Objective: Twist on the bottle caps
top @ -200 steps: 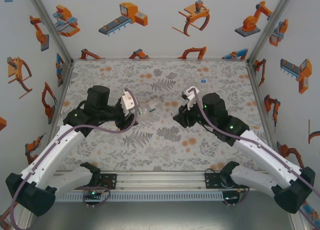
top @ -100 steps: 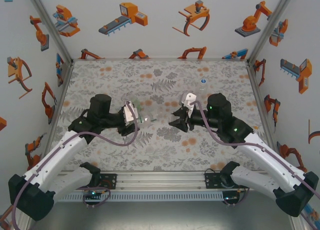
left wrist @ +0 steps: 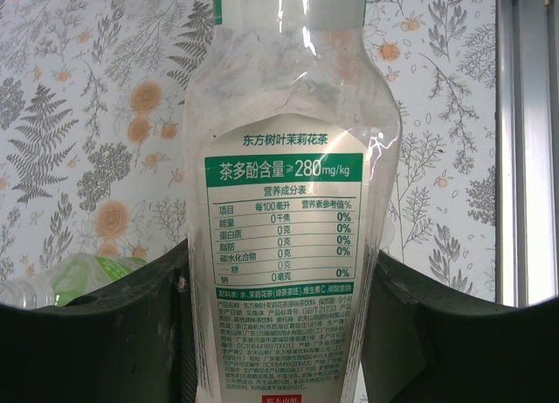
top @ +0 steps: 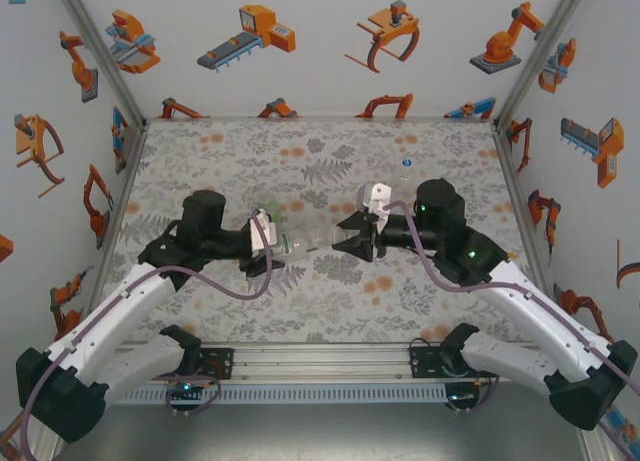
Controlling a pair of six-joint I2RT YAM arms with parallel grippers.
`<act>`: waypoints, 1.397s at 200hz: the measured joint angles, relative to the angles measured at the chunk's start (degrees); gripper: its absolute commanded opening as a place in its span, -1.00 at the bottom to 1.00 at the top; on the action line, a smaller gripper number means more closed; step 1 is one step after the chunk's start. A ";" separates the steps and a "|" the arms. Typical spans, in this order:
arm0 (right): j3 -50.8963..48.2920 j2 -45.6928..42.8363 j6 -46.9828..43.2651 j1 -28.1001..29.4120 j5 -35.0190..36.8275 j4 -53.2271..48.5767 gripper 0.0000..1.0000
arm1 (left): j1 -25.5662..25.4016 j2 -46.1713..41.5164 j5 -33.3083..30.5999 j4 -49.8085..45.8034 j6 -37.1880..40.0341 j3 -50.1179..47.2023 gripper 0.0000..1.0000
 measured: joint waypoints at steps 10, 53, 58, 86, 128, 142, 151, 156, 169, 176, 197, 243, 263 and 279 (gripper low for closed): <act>0.00 0.31 -0.09 0.00 -0.35 0.00 -0.76 | -0.07 -0.17 0.13 -0.07 0.13 0.00 -0.84; 0.42 1.11 -0.09 0.00 -2.16 -0.09 -0.76 | -0.33 -0.94 0.31 -0.17 0.33 0.00 -0.82; 0.55 1.20 -0.09 0.00 -2.47 -0.09 -0.76 | -0.39 -0.94 0.33 -0.17 0.33 0.00 -0.82; 1.84 2.19 -0.09 0.04 -3.98 -0.24 -0.76 | -0.94 -0.96 0.37 -0.17 0.33 0.00 -0.82; 3.26 3.08 -0.09 0.04 -5.51 -1.68 -0.77 | -1.60 -1.55 0.50 -0.37 0.35 0.00 -0.82; 3.48 3.10 -0.09 0.04 -5.88 -2.21 -0.77 | -1.81 -1.70 0.52 -0.37 0.35 0.00 -0.82; 3.50 3.15 -0.09 0.04 -6.29 -2.56 -0.78 | -2.01 -1.79 0.55 -0.35 0.44 0.00 -0.82; 3.52 3.21 -0.11 0.04 -6.56 -2.78 -0.78 | -2.16 -1.81 0.55 -0.37 0.50 0.00 -0.82; 3.67 3.28 -0.13 0.04 -7.06 -3.26 -0.78 | -2.43 -1.86 0.57 -0.55 0.55 0.00 -0.82; 3.78 3.30 -0.15 0.04 -7.17 -3.54 -0.79 | -2.49 -1.90 0.57 -0.61 0.55 0.00 -0.84; 4.07 3.30 -0.66 0.04 -7.69 -4.07 -0.80 | -2.51 -2.16 0.70 -0.74 0.55 0.00 -0.89; 4.44 3.34 -1.44 0.04 -8.87 -4.50 -0.87 | -2.51 -2.45 1.29 -0.92 0.55 0.00 -0.89; 4.81 3.52 -1.46 0.04 -9.33 -5.03 -0.89 | -2.51 -2.45 1.66 -1.09 0.55 0.00 -0.89; 5.20 3.78 -1.46 0.07 -9.55 -5.57 -0.91 | -2.54 -2.47 1.81 -1.20 0.55 0.00 -0.89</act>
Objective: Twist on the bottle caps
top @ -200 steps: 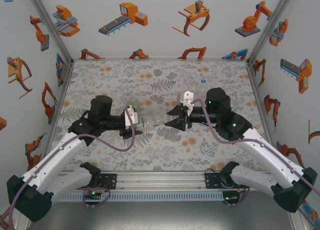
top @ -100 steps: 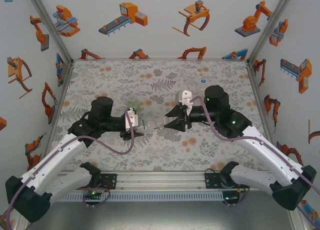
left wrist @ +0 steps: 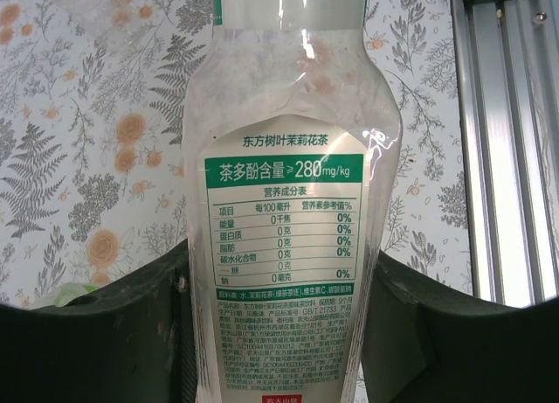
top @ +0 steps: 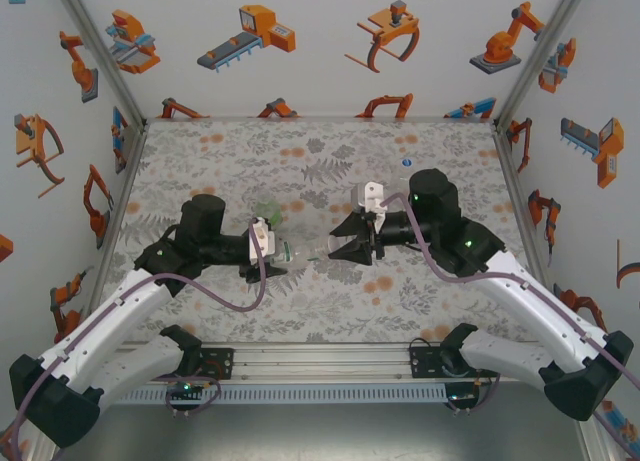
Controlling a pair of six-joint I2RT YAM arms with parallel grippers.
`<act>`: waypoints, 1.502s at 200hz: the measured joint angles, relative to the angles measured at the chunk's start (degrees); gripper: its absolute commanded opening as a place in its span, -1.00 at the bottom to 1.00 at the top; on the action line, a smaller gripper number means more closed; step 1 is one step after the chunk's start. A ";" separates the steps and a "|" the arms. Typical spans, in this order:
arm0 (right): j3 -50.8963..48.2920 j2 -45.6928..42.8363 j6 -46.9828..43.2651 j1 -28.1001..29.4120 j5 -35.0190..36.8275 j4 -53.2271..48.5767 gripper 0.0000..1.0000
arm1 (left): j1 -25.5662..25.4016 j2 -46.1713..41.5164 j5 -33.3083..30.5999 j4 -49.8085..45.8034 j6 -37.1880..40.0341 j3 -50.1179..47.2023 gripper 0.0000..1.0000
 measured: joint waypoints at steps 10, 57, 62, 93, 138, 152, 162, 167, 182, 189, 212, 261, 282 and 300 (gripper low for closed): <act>0.22 0.13 0.00 0.04 -0.09 -0.37 -0.91 | 0.00 0.00 0.02 -0.09 0.00 0.00 -0.89; 1.07 0.66 -0.07 1.36 1.64 -2.29 -1.00 | -0.24 0.00 0.02 -1.33 -0.02 0.00 -0.92; 1.07 0.66 -0.09 1.55 2.21 -2.45 -1.00 | -0.26 0.00 -0.09 -1.49 -0.04 0.00 -0.94; 1.05 0.66 0.48 2.86 5.88 -2.47 -1.00 | -0.31 0.00 -1.38 -1.53 -0.37 0.00 -0.97; -1.03 0.42 9.33 3.30 9.70 2.25 -1.00 | -0.26 -0.37 -3.37 -1.57 -0.72 0.00 -0.97; -1.73 0.44 14.49 3.30 11.32 4.17 -1.00 | -0.24 -0.42 -3.98 -1.57 -0.79 0.00 -0.97; -2.25 0.44 19.56 3.34 13.11 5.55 -1.00 | -0.24 -0.42 -4.35 -1.55 -0.96 0.00 -0.97; -2.47 0.44 21.94 3.37 13.97 6.10 -1.00 | -0.24 -0.42 -4.61 -1.51 -1.16 0.00 -0.97; -3.15 0.44 31.28 3.65 18.16 7.04 -1.00 | -0.24 -0.42 -5.51 -1.40 -1.66 -0.02 -0.97; -3.34 0.44 36.15 3.80 20.48 7.04 -1.00 | -0.24 -0.39 -6.05 -1.31 -1.90 -0.02 -0.97; -3.34 1.11 53.42 4.28 27.71 4.87 -1.00 | -0.33 0.00 -8.31 -1.05 -2.93 -0.02 -0.98; -5.22 3.87 85.44 3.98 34.07 1.60 -0.94 | -1.22 1.88 -13.00 -2.64 -4.28 -0.02 -0.99; -6.36 4.46 92.74 3.98 34.71 1.64 -0.85 | -1.75 2.08 -14.58 -3.67 -4.44 -0.02 -0.98; -5.90 4.61 94.95 4.07 35.34 0.04 -0.66 | -2.16 2.08 -15.04 -3.82 -4.46 -0.02 -0.97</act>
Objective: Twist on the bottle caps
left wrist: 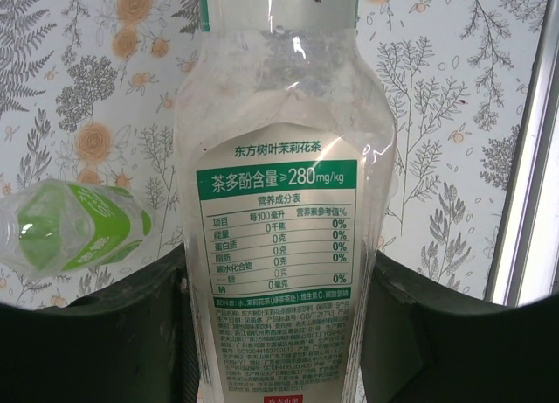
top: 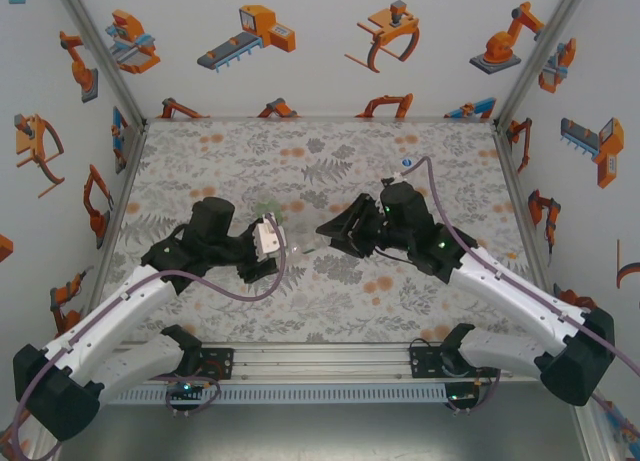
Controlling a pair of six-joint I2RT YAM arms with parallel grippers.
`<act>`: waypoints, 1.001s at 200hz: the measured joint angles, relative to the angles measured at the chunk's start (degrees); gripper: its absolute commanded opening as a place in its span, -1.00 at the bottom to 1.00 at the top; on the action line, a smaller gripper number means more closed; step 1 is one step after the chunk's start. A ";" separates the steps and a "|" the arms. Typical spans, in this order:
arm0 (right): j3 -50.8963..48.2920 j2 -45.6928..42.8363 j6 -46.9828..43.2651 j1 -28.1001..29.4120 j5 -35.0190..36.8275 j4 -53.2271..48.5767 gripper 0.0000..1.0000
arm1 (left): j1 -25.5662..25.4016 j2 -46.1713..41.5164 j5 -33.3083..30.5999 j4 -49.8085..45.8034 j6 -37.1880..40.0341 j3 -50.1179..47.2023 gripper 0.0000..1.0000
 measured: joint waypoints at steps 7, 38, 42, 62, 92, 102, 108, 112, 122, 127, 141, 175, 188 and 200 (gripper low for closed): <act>0.37 -0.02 0.35 0.13 0.26 -0.83 -0.60 | -0.13 0.00 -0.02 0.00 0.00 0.00 -0.97; 0.63 -0.85 0.44 0.57 1.62 -1.70 -0.33 | -0.52 0.00 0.13 0.52 0.02 0.00 -0.97; 0.63 -1.05 0.20 0.63 1.79 -1.66 -0.25 | -0.52 0.00 0.24 0.68 0.04 0.00 -0.97; 0.61 -2.14 -2.14 0.74 2.34 -0.92 0.12 | -0.55 0.00 1.29 1.75 0.04 0.00 -0.98; 0.63 -2.89 -8.35 1.11 2.99 0.22 0.34 | -1.66 -0.09 5.68 4.59 0.11 0.04 -0.98; 0.63 -3.32 -10.49 1.09 3.28 0.13 0.39 | -1.66 -0.09 6.49 4.90 0.15 0.04 -0.98; 0.63 -3.72 -11.91 1.09 3.41 0.07 0.41 | -1.68 -0.09 6.84 5.09 0.24 0.04 -0.98; 0.63 -4.00 -12.85 1.09 3.45 -0.02 0.41 | -1.68 -0.07 7.02 5.20 0.28 0.04 -0.98; 0.66 -4.98 -15.37 1.09 3.85 -0.35 0.42 | -1.68 -0.07 7.37 5.44 0.31 0.04 -0.98; 0.72 -5.51 -16.55 1.09 4.09 -0.61 0.42 | -1.70 -0.07 7.54 5.55 0.31 0.04 -0.98; 1.20 -7.19 -20.28 1.09 5.38 -1.62 0.39 | -1.92 -0.07 8.00 5.70 0.42 0.04 -0.98; 3.58 -11.65 -31.43 1.09 7.96 -3.54 0.34 | -1.99 -0.09 8.24 5.92 0.74 0.04 -0.97; 4.13 -13.38 -36.87 1.09 7.63 -3.48 0.29 | -1.99 -0.13 8.28 5.97 0.81 0.04 -0.97; 4.28 -14.86 -43.10 1.09 6.12 -3.39 0.27 | -2.01 -0.17 8.41 5.97 0.96 0.04 -0.97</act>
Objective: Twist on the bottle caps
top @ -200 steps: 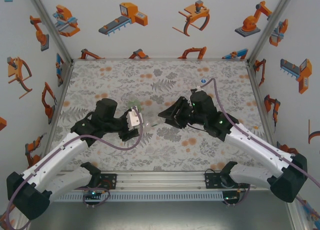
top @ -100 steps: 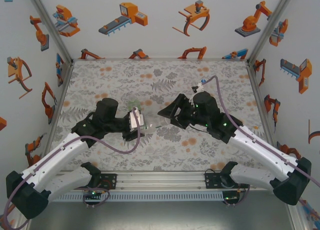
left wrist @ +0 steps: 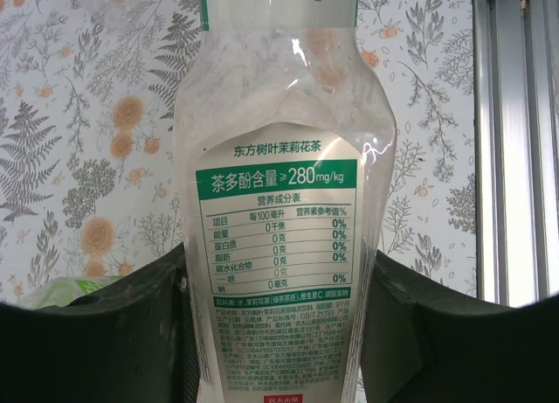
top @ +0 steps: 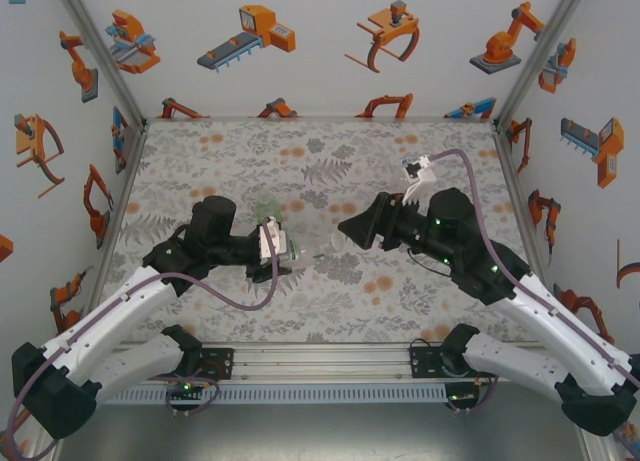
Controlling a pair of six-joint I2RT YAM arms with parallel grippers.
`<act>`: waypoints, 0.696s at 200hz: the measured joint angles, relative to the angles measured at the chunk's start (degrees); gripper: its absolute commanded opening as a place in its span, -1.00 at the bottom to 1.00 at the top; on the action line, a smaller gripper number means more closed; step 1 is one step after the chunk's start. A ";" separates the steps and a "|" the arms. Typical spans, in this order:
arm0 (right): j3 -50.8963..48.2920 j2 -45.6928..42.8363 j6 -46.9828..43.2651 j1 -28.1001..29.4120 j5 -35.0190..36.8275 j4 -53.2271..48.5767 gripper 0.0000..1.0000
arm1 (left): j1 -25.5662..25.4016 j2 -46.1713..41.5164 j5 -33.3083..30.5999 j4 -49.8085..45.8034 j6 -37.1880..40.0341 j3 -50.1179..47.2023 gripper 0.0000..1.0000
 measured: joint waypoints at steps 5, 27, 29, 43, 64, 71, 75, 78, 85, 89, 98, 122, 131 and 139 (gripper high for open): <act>0.00 -0.46 -2.95 0.00 -0.87 0.00 0.27 | 0.00 -0.04 0.00 0.00 0.02 0.00 -0.97; 0.35 -1.22 -16.44 0.00 -6.86 -0.39 0.26 | -0.04 -0.07 0.04 0.02 0.20 0.00 -0.97; 0.42 -1.22 -17.51 0.00 -7.43 -0.48 0.26 | -0.07 -0.07 0.04 0.02 0.20 0.00 -0.97; 0.98 -1.22 -26.86 0.00 -12.35 -1.38 0.24 | -0.22 -0.07 0.13 0.02 0.22 0.00 -0.97; 2.14 -0.98 -39.65 0.00 -18.99 -3.67 0.22 | -0.31 -0.07 0.61 0.02 0.28 0.00 -0.97; 2.86 -0.61 -43.50 0.00 -20.63 -4.79 0.22 | -0.31 -0.04 0.74 0.02 0.35 0.00 -0.97; 3.37 -0.33 -45.48 0.00 -21.44 -5.38 0.22 | -0.31 -0.04 0.85 0.02 0.37 0.00 -0.97; 3.74 -0.07 -47.01 0.00 -22.03 -5.77 0.22 | -0.31 -0.04 0.90 0.02 0.37 0.00 -0.97; 4.70 0.72 -50.25 0.00 -23.37 -6.67 0.23 | -0.31 -0.02 1.03 0.02 0.37 0.00 -0.97; 5.22 1.20 -51.87 0.00 -24.11 -7.10 0.23 | -0.31 0.02 1.09 0.02 0.39 0.00 -0.97; 6.29 2.34 -55.12 0.00 -25.49 -8.20 0.23 | -0.31 0.13 1.27 0.02 0.39 0.00 -0.97; 8.28 5.25 -61.42 0.00 -28.41 -10.75 0.27 | -0.31 0.46 1.77 0.02 0.44 0.00 -0.97; 8.41 5.97 -62.88 0.00 -29.11 -11.19 0.28 | -0.31 0.52 2.10 0.02 0.46 0.00 -0.96; 8.48 6.64 -64.08 0.00 -29.90 -11.80 0.28 | -0.31 0.52 2.40 0.00 0.59 0.00 -0.96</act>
